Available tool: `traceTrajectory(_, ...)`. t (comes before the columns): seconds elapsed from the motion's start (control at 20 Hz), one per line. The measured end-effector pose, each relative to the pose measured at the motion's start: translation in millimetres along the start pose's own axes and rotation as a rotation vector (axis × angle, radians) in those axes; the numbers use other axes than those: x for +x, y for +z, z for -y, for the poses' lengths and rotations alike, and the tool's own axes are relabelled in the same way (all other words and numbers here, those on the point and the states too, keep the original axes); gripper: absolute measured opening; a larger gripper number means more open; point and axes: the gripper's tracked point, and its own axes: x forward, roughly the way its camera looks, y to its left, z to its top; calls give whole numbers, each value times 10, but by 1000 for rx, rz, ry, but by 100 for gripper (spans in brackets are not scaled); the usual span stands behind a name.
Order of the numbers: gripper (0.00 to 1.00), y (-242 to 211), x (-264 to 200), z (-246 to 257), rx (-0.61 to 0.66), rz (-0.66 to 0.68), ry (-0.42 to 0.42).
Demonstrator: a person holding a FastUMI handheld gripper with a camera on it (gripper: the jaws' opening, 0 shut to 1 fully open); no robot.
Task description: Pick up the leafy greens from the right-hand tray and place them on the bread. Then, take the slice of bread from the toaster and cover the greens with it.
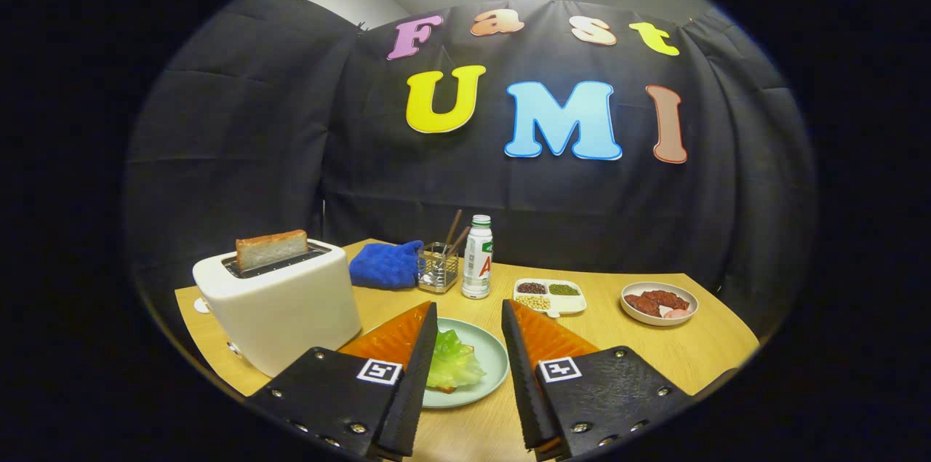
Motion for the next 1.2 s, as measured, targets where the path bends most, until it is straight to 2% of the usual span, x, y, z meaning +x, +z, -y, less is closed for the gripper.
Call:
traceTrajectory(0.25, 54, 22, -52, -264, 86, -2, 29)
traceTrajectory(0.45, 54, 107, -100, -493, 117, 6, 14)
traceTrajectory(1.2, 54, 378, 25, -2244, 101, 6, 226)
